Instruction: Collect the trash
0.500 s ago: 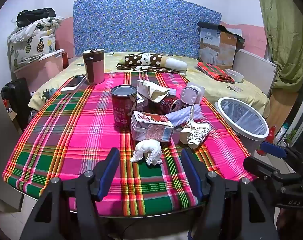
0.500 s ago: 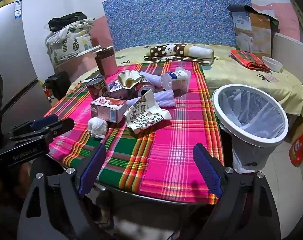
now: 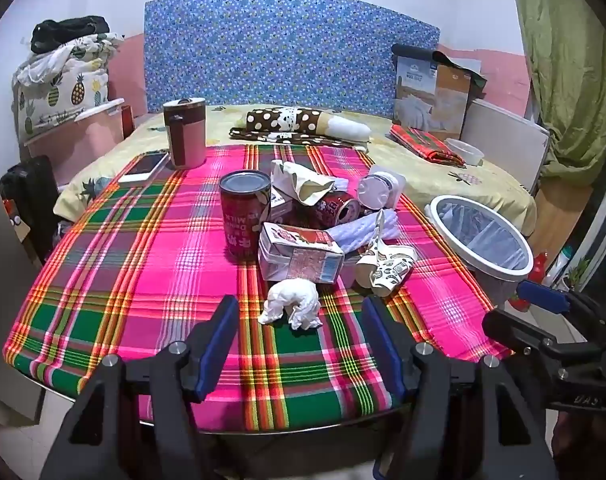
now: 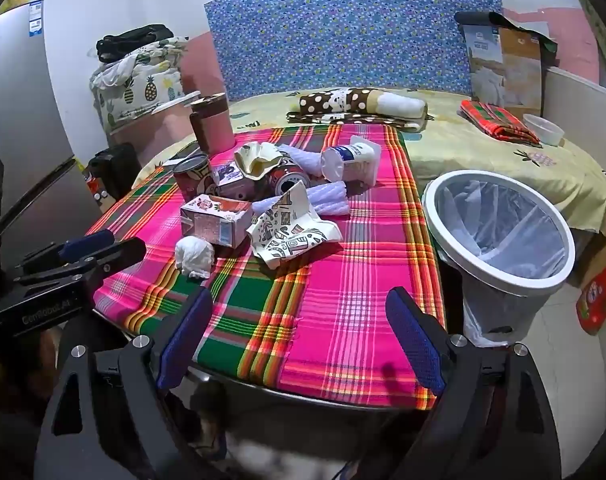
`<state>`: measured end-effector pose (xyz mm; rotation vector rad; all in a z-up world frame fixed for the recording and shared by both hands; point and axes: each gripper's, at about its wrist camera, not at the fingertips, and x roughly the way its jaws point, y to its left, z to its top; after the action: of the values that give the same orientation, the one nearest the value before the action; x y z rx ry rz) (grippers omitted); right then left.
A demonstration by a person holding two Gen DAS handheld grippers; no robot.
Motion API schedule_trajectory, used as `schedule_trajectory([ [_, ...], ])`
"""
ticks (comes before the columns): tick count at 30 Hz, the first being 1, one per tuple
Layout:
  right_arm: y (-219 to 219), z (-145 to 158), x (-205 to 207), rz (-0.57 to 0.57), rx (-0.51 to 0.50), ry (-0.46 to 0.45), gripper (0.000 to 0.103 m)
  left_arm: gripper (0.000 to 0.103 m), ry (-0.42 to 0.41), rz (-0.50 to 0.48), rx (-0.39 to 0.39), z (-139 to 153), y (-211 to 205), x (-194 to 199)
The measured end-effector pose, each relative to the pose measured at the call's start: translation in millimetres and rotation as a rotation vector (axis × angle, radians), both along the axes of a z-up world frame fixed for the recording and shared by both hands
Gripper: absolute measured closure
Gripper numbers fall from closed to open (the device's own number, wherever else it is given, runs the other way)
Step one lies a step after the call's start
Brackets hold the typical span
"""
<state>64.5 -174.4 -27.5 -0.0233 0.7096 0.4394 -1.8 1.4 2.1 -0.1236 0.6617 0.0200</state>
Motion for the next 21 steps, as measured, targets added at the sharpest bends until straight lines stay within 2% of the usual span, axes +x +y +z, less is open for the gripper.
schedule_trajectory([
  [21, -1.0, 1.5, 1.1, -0.002, 0.003, -0.003, 0.014, 0.037, -0.009, 0.005, 0.011, 1.8, -2.3, -1.6],
])
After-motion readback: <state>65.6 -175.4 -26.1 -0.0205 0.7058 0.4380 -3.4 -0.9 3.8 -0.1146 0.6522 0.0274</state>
